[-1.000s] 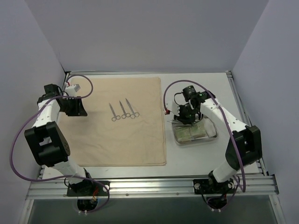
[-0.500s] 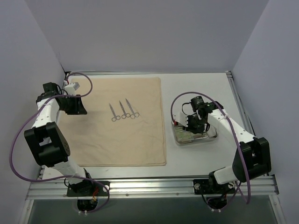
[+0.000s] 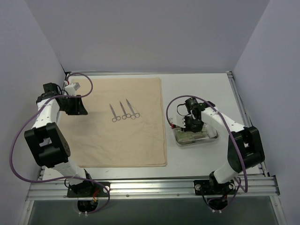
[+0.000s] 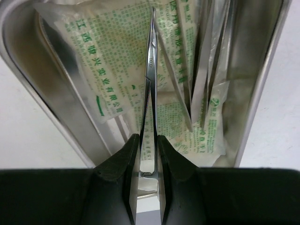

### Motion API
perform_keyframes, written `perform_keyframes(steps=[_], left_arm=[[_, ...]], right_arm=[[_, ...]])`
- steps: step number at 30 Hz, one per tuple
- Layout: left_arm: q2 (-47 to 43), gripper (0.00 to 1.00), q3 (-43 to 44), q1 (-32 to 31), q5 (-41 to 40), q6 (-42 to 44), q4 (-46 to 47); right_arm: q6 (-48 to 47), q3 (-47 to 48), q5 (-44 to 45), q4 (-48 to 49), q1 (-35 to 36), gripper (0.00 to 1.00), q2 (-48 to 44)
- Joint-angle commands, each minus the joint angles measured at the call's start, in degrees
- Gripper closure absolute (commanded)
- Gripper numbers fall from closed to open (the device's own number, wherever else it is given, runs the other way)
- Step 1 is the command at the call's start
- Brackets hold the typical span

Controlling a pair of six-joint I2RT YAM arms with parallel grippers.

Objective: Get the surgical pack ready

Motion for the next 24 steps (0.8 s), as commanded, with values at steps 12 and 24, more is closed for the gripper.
perform_keyframes(steps=[12,24], left_arm=[[-0.6,0.57,2.6,0.4,0.5,1.1,-0.2],[-1.4,0.56,2.2,0.4,-0.3,1.5,-0.1]], right_arm=[[-3.7,-2.5,4.7,4.2,-0.3,1.0,1.6],[-0.9,-1.4,7.2,4.9,-0.2,0.59,0.0]])
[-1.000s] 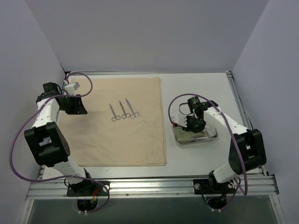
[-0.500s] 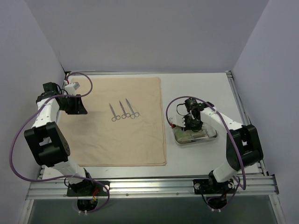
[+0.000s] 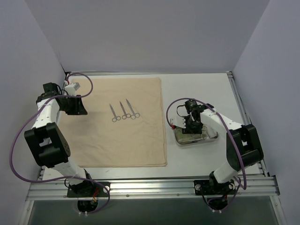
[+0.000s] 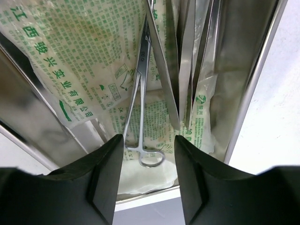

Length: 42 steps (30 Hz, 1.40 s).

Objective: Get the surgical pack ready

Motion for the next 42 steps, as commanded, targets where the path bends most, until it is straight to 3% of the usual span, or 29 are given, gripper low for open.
perform_keyframes(steps=[1,2,7,12,16,21,25,29,31,33,38,41,42], left_arm=[[-1.6,0.56,2.0,0.4,0.1,0.9,-0.2],[-1.7,0.56,2.1,0.4,0.0,1.0,-0.4],[-3.2,0.56,2.7,0.5,-1.8,2.0,-1.9],[-7.6,0.56,1.3,0.8,-5.9,2.5,-2.9],[-11.9,0.56,-1.2,1.7,-9.4,2.1,-2.7],[-18.9,0.5,-5.1,4.4,-12.7,2.2,-2.8],[-23.5,0.46,-7.6,6.1,-15.1,2.4,-3.1],[-26.1,0.46,-9.0,7.0,-17.4,-1.0,-3.5],[-26.4,0.46,-8.6,7.3,-20.4,-5.3,-5.2],[-25.9,0.46,-8.1,7.3,-23.5,-6.8,-6.2],[-27.6,0.49,-9.5,9.9,-25.9,-8.4,-3.5],[-27.9,0.53,-9.1,11.7,-23.8,-9.7,-2.3],[-27.0,0.53,-8.4,12.6,-23.2,-10.1,-2.3]], right_arm=[[1.2,2.0,2.6,-2.3,0.1,0.56,-2.0],[1.7,2.4,2.8,-2.4,0.5,0.52,-2.4],[3.0,7.1,6.6,-2.5,2.2,0.5,-5.0],[12.2,17.3,9.2,3.9,9.6,0.49,-7.7],[21.8,23.8,10.3,13.1,13.3,0.29,-8.5],[27.8,21.1,14.5,31.6,18.8,0.25,-10.9],[36.2,19.7,12.6,40.5,20.9,0.0,-11.2],[45.4,21.7,2.6,41.7,21.1,0.0,-8.6],[45.9,21.0,-8.6,43.9,21.6,0.0,-7.8],[50.5,19.1,-12.3,51.8,22.4,0.0,-7.7],[65.9,13.2,-3.5,71.4,22.6,0.0,-4.6],[66.8,22.0,-3.0,65.5,22.2,0.0,2.4],[66.8,25.7,-2.3,58.1,22.2,0.0,7.1]])
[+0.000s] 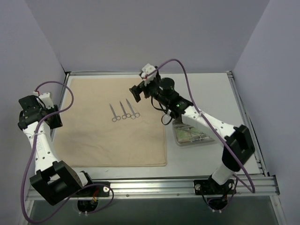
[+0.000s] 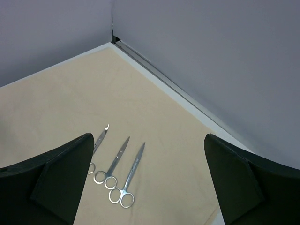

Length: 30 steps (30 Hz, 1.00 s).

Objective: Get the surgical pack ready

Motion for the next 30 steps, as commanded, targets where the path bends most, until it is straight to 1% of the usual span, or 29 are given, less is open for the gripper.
perform_keyframes(steps=[1,2,3,4,5,7,9,12,14,15,16,17,19,20,21,24,27,30], left_arm=[[0.0,0.53,1.8,2.4,1.0,-3.4,2.2],[0.5,0.53,2.2,2.6,2.3,-3.6,2.1],[1.3,0.53,2.7,2.9,3.0,-3.6,2.1],[1.5,0.53,2.8,2.9,3.4,-3.8,2.6],[1.9,0.53,2.9,2.8,4.4,-3.7,3.2],[3.4,0.53,3.7,2.5,4.8,-4.3,4.2],[6.0,0.53,5.5,1.7,3.1,-5.2,4.2],[10.1,0.53,6.7,-1.1,1.4,-5.9,4.2],[12.0,0.53,7.5,-4.0,0.7,-5.7,4.1],[13.4,0.52,7.7,-5.1,0.5,-5.5,4.0],[14.0,0.52,7.7,-6.0,0.9,-5.0,4.2],[14.5,0.52,7.8,-7.5,1.5,-4.8,4.1],[15.3,0.5,7.5,-8.4,2.4,-4.6,4.2],[15.4,0.49,7.3,-8.7,2.4,-4.4,4.4],[15.7,0.49,7.2,-9.1,2.4,-4.3,4.9],[16.3,0.48,7.1,-9.4,2.6,-4.0,5.3],[16.8,0.48,6.7,-9.4,4.1,-3.8,5.3],[17.4,0.48,6.1,-9.3,4.7,-3.3,5.7]], right_arm=[[6.6,12.8,2.8,-5.5,-0.3,0.0,9.7],[6.5,16.7,2.7,-9.3,-0.2,0.0,12.4],[6.3,23.4,2.6,-15.5,0.0,0.0,16.9],[6.4,25.4,3.3,-17.3,0.7,0.0,18.6],[6.8,26.3,4.6,-17.7,1.2,0.0,20.0],[7.5,25.9,10.9,-16.3,1.8,0.0,22.4],[9.6,27.2,15.6,-17.1,2.2,0.0,25.1],[11.2,30.2,14.8,-20.7,2.1,0.0,29.5],[13.0,33.0,14.2,-23.8,2.4,0.07,32.1],[13.7,34.4,14.2,-25.6,2.4,0.18,35.2],[13.9,37.3,14.0,-27.7,2.4,0.25,36.9],[14.1,38.9,14.2,-32.3,2.5,0.31,38.5],[15.2,41.3,16.2,-35.2,3.1,0.4,42.4],[15.5,42.9,16.9,-36.7,3.4,0.41,43.3],[15.7,43.6,17.6,-37.2,3.9,0.49,44.9],[16.9,46.4,20.0,-39.1,4.3,0.6,47.7],[17.2,50.0,22.2,-42.3,4.4,0.61,50.6],[17.3,51.0,17.1,-43.0,4.4,0.62,52.2]])
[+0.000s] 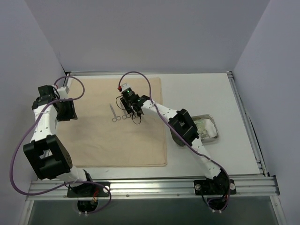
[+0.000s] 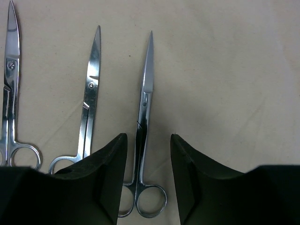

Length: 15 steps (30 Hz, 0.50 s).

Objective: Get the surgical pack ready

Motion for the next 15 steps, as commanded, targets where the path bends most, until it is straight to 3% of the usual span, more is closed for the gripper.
perform_keyframes(steps=[1,15], left_arm=[[0.6,0.48,0.6,0.0,1.9,0.9,2.5],[1.1,0.48,-0.2,0.2,1.9,1.5,3.0]], right_arm=[[1.9,3.3,-1.6,-3.1,0.8,0.62,0.4],[4.3,2.7,-2.1,-4.2,0.9,0.69,3.6]])
